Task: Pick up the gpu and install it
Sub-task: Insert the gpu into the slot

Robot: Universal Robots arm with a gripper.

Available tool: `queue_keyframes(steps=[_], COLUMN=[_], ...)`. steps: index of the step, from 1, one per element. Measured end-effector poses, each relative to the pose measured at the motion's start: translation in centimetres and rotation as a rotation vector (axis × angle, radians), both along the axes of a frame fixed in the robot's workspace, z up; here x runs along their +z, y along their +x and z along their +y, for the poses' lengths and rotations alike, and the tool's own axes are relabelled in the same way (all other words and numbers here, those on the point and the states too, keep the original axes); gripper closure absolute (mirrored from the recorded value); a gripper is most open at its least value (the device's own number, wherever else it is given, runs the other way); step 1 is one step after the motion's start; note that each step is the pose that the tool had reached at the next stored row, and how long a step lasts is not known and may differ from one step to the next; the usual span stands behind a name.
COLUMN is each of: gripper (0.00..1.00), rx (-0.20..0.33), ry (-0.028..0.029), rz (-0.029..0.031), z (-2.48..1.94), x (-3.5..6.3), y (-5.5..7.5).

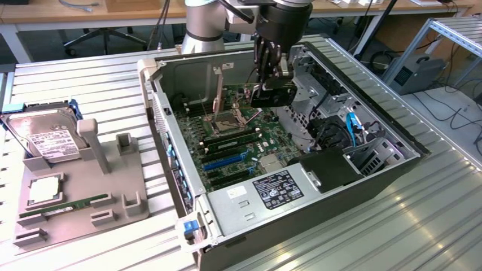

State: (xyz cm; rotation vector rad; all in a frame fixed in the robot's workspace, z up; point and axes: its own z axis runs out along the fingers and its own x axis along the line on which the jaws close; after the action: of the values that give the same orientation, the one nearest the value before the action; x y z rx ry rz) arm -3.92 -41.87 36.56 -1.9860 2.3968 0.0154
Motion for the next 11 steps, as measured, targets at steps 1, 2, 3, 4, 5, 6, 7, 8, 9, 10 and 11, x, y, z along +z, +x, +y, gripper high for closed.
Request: queue_keyframes(steps=[1,2,3,4,5,6,7,8,9,10,11], gripper=[0.73,0.73,0.73,0.73,0.73,0.73,0.73,0.73,0.73,0.73,0.73], rx=[0.002,0.004,0.006,0.008,0.012,0.014,0.016,0.019,0.021,0.023,0.025], ry=[0.0000,0.0000,0.0000,0.0000,-0.0001,0.0000,0.0000,0.0000,0.0000,0.0000,0.0000], rz=[0.0000,0.0000,0.0000,0.0000,0.0000,0.0000,0.0000,0.0000,0.0000,0.0000,0.0000], z=[0.00,0.00,0.00,0.00,0.00,0.00,0.00,0.00,0.00,0.00,0.00], x=[0.00,0.00,-0.01,-0.01,-0.01,-0.01,-0.01,-0.02,-0.02,-0.02,-0.02], y=[0.00,0.00,0.00,0.00,0.00,0.00,0.00,0.00,0.00,0.00,0.00])
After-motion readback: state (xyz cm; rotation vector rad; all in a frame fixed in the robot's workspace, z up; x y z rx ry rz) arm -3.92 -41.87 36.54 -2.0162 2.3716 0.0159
